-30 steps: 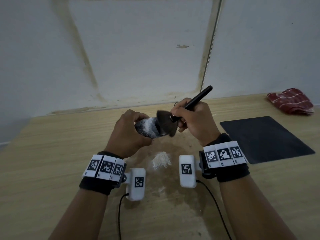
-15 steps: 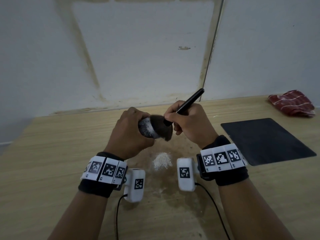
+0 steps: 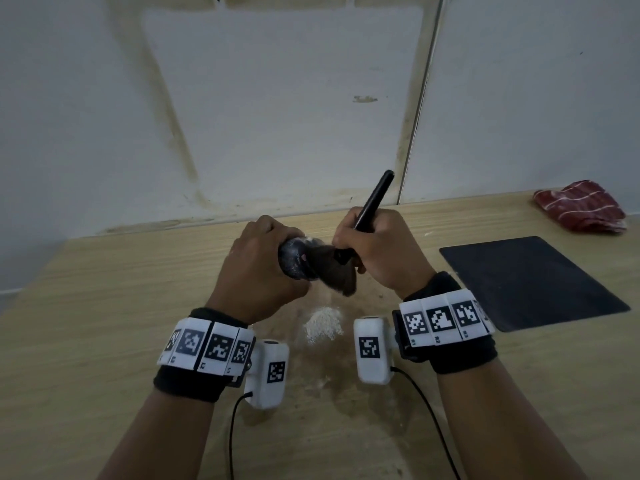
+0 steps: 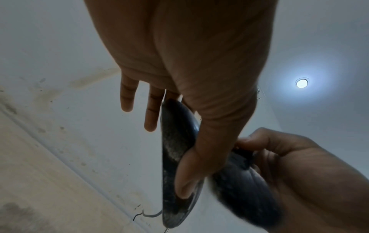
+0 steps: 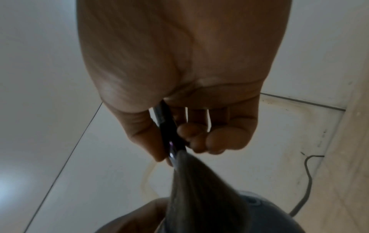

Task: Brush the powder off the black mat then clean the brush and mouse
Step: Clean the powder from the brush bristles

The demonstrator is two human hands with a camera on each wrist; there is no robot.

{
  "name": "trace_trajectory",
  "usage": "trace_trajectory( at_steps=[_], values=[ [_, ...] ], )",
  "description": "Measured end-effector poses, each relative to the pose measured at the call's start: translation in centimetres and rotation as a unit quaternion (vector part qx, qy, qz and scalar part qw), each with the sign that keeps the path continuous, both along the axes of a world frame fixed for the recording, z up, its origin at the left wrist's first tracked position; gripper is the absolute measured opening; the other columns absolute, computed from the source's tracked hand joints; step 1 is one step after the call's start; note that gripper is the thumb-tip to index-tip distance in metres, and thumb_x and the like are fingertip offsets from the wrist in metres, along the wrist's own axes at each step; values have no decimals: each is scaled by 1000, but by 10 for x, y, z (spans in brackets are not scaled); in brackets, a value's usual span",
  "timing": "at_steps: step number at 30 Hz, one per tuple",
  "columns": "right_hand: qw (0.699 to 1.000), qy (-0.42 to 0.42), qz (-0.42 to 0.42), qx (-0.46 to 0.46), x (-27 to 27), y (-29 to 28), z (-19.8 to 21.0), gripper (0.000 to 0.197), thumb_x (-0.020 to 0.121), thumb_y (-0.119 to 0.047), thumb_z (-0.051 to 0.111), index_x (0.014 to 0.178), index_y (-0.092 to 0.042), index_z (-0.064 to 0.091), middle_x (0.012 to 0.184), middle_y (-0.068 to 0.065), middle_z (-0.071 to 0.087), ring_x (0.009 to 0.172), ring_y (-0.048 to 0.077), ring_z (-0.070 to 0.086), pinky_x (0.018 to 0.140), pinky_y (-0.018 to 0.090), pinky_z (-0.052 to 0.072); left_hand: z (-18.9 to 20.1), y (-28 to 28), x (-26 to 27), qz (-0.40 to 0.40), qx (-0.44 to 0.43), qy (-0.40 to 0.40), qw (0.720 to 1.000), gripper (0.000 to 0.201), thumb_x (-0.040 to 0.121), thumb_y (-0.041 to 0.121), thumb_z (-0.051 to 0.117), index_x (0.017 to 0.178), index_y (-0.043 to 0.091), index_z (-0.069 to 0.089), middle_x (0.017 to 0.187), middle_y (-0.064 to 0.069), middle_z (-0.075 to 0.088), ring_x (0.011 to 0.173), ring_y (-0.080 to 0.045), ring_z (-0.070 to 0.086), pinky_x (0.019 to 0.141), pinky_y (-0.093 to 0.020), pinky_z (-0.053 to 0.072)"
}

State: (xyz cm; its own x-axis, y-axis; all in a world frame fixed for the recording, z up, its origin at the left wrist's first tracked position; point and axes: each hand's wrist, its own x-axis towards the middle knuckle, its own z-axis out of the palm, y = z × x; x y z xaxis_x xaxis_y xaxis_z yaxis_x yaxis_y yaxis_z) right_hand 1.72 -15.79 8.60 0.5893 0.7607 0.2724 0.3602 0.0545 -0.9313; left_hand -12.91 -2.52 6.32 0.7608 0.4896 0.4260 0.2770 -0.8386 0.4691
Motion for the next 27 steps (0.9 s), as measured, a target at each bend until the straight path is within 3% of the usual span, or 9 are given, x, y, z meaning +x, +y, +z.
trace_trajectory(
  at_steps=[2,5,8,11,15,20,23,25,27],
  values=[
    [999,16,-11,34,2,-1,3,19,84,-1,63,66,-3,64,57,-2,59,51,9,50,52,24,40,0,0,-1,6,2,0,1000,61,56,33,85,112,31,63,101,10,47,95,-12,49,82,-41,51],
    [996,47,19,73,1,-3,7,19,88,2,64,73,-8,67,56,-3,61,49,16,49,46,26,42,2,0,-1,11,5,-4,1000,60,57,32,87,112,30,62,99,10,46,92,-12,46,79,-39,50],
    [999,10,42,15,-3,-1,4,15,88,-2,67,75,-9,69,59,-1,62,52,17,52,47,28,45,2,-2,-1,8,-3,-11,1000,58,58,32,88,111,26,64,100,6,52,93,-14,50,77,-37,49],
    [1000,6,11,-8,-1,-1,0,24,86,-2,64,64,-11,65,57,-1,59,50,11,50,50,27,41,-1,-2,-4,21,-36,-16,999,59,56,37,91,107,24,65,101,6,57,93,-14,53,77,-31,48],
    [995,60,-40,70,6,-3,2,23,87,-1,64,67,-11,65,50,-5,55,46,14,48,45,25,41,1,0,-5,51,-118,-15,992,48,58,43,89,97,26,67,92,11,66,82,-5,60,64,-17,43],
    [999,24,-23,13,2,-2,-1,18,88,-4,66,72,-9,69,51,-5,59,47,13,51,47,23,43,-10,8,-6,70,-256,-35,964,37,62,49,87,84,23,74,76,6,73,71,-9,69,63,-31,55],
    [998,31,-38,25,3,-2,1,21,86,0,62,66,-6,65,58,5,58,50,13,50,48,23,41,-14,9,-4,67,-317,-31,945,31,68,42,86,80,15,75,66,7,70,56,-2,62,59,-26,46],
    [996,44,-46,56,4,-3,3,21,87,0,63,68,-8,65,52,-4,57,49,12,50,47,22,41,-14,7,-3,60,-343,-29,937,31,72,41,82,79,11,75,63,7,66,52,-2,56,56,-24,42],
    [997,38,-40,62,3,-2,3,16,89,-4,66,73,-8,68,49,-8,57,46,14,51,46,22,43,-13,7,-2,57,-369,-26,927,32,75,39,80,80,8,75,69,-2,69,55,-6,56,54,-24,42]
  ],
)
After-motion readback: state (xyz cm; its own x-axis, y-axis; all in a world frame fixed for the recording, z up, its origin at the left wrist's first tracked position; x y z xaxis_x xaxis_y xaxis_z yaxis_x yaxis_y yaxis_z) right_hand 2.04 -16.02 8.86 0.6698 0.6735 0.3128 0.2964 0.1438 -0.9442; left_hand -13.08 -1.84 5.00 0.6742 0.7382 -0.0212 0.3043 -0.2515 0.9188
